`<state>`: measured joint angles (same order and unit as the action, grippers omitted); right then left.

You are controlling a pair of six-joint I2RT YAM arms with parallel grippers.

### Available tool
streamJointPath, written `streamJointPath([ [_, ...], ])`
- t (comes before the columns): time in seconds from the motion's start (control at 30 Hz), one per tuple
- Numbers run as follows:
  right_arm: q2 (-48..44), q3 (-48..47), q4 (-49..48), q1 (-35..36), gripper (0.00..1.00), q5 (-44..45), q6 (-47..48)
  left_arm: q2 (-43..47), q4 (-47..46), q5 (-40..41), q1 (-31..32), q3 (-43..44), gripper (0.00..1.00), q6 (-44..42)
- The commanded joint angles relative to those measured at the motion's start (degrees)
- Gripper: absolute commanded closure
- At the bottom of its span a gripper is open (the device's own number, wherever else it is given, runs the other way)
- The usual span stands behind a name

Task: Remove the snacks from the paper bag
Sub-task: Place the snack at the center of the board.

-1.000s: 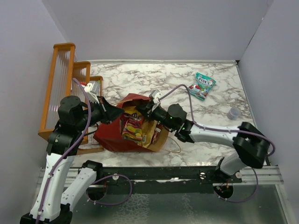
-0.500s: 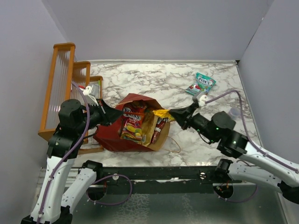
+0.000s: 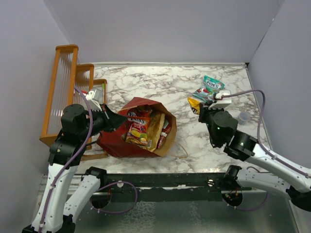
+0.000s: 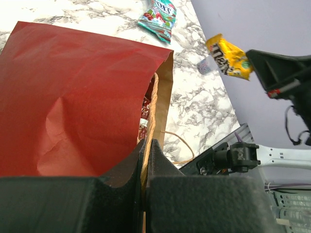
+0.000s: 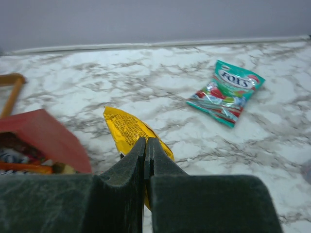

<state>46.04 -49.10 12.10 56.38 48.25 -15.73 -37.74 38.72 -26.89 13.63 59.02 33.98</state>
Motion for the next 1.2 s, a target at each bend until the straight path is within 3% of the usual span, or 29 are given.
streamJointPath([
  [0.0,7.6,2.5,-6.8,-9.6,0.99,0.0,-1.3,0.8,2.6,1.8,0.2,1.2,1.0,-0.4],
  [0.1,15.7,1.0,-5.7,-26.2,0.99,-23.1,-8.7,0.3,1.7,1.7,0.2,0.6,1.0,0.0],
  [0.17,21.1,0.2,-7.0,-33.2,0.99,-31.0,-10.7,0.0,1.2,1.4,0.1,0.3,1.0,0.3],
  [0.53,36.4,-0.7,-19.1,-51.5,0.99,-28.2,-16.8,0.5,1.2,1.0,0.2,-1.1,1.0,0.7],
  [0.87,52.0,-8.0,-29.1,-54.4,0.99,-19.5,-15.1,1.0,2.4,0.9,0.2,0.4,1.0,1.2],
  [1.03,53.5,-6.7,-33.0,-54.4,0.99,-16.3,-15.0,1.9,2.9,1.6,0.2,0.1,1.0,2.0],
  [1.1,54.3,-5.0,-35.8,-54.4,0.92,-18.3,-15.0,2.3,2.8,1.6,0.2,-0.5,1.0,2.4],
  [1.17,55.1,-3.3,-37.7,-54.4,0.78,-23.3,-14.9,2.5,2.6,1.5,0.2,-1.0,1.0,2.7],
])
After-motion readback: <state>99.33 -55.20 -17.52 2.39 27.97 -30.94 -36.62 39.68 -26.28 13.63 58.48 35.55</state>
